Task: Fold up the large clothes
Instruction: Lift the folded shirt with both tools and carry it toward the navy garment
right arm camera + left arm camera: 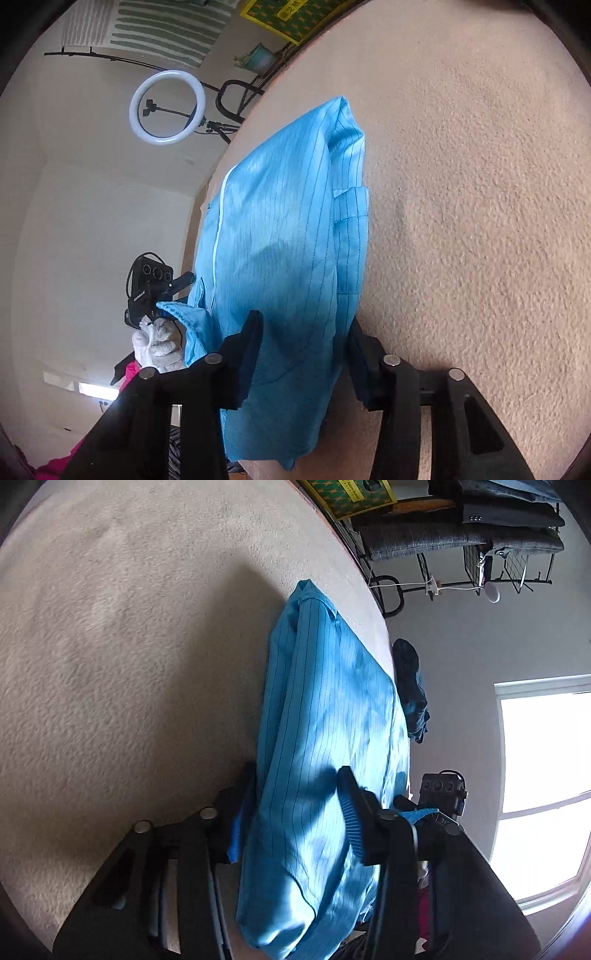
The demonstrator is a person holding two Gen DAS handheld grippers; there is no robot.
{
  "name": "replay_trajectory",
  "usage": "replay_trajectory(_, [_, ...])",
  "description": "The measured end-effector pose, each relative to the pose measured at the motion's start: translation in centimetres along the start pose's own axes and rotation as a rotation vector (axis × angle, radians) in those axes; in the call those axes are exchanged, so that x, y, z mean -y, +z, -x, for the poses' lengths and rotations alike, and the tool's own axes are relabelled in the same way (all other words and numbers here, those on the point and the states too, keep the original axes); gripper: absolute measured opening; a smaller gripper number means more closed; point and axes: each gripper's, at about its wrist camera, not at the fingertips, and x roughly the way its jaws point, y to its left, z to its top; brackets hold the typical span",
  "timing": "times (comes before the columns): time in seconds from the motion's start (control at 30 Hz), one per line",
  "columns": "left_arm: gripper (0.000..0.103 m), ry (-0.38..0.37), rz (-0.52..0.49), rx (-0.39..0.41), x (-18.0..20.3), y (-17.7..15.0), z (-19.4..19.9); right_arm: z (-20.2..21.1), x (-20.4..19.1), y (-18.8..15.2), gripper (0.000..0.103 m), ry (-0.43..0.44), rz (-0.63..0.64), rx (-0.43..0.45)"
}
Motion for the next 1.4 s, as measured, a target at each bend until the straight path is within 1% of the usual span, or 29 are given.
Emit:
replay_trajectory(0.07, [0.037, 0.005, 0.001, 0.004, 0.2, 0.7, -0.4, -0.6, -0.1, 0.5, 0.038, 0.021, -0.020, 0.006])
replay_trajectory(0.1, [0.033, 0.008, -0.004, 0.006, 0.4, 0.6, -0.5, -1.0, -0.4, 0.8, 0.037, 0.019, -0.014, 0.006])
replay_trajectory(0.13, [0.030, 0.028, -0.016, 0.005, 0.7, 0.6, -0.8, -1.2, -0.8, 0.9, 0.037, 0.012, -0.008, 0.004])
replay_trajectory(0.17, [0.024, 0.053, -0.026, 0.008, 0.9, 0.5, -1.1, -1.5, -1.0, 1.1, 0.037, 0.006, -0.003, 0.003])
replay_trajectory(0.2, [0.021, 0.074, -0.041, 0.015, 1.3, 0.4, -1.3, -1.8, -1.4, 1.2, 0.036, -0.006, 0.006, 0.000])
replay_trajectory(0.23, [0.020, 0.097, -0.059, 0.022, 1.7, 0.4, -1.4, -1.9, -1.6, 1.3, 0.030, -0.024, 0.015, -0.001])
replay_trajectory(0.27, [0.017, 0.133, -0.087, 0.031, 2.4, 0.3, -1.4, -2.2, -2.1, 1.5, 0.028, -0.053, 0.024, -0.004])
replay_trajectory(0.3, [0.013, 0.147, -0.102, 0.038, 2.7, 0.2, -1.5, -2.3, -2.6, 1.5, 0.024, -0.080, 0.037, -0.001])
replay_trajectory(0.33, [0.011, 0.164, -0.123, 0.049, 3.3, 0.1, -1.5, -2.6, -3.1, 1.9, 0.019, -0.102, 0.053, 0.001])
replay_trajectory(0.4, [0.008, 0.201, -0.163, 0.070, 4.3, -0.3, -1.5, -2.8, -4.3, 2.1, 0.015, -0.159, 0.093, 0.003])
replay_trajectory(0.5, [0.006, 0.229, -0.216, 0.100, 5.9, -1.1, -1.2, -2.7, -6.6, 2.0, 0.009, -0.241, 0.182, 0.017])
replay_trajectory(0.6, [0.005, 0.231, -0.273, 0.128, 7.9, -1.9, -0.7, -2.3, -8.4, 1.8, 0.006, -0.292, 0.258, 0.029])
replay_trajectory(0.73, [0.004, 0.229, -0.337, 0.145, 10.3, -3.1, -0.4, -1.6, -10.2, 1.6, 0.005, -0.325, 0.318, 0.044])
replay_trajectory(0.87, [0.004, 0.224, -0.387, 0.142, 12.7, -4.1, -1.4, 0.1, -10.9, 1.4, 0.004, -0.353, 0.354, 0.060])
replay_trajectory(0.97, [0.004, 0.205, -0.408, 0.140, 14.3, -4.8, -2.3, 2.0, -11.4, 1.5, 0.004, -0.379, 0.386, 0.082])
replay_trajectory(1.17, [0.004, 0.170, -0.478, 0.132, 18.8, -5.9, -6.4, 7.4, -10.4, 2.1, 0.004, -0.420, 0.409, 0.126])
replay_trajectory(1.4, [0.004, 0.137, -0.544, 0.094, 24.6, -5.8, -12.9, 13.3, -8.4, 3.9, 0.004, -0.491, 0.413, 0.171])
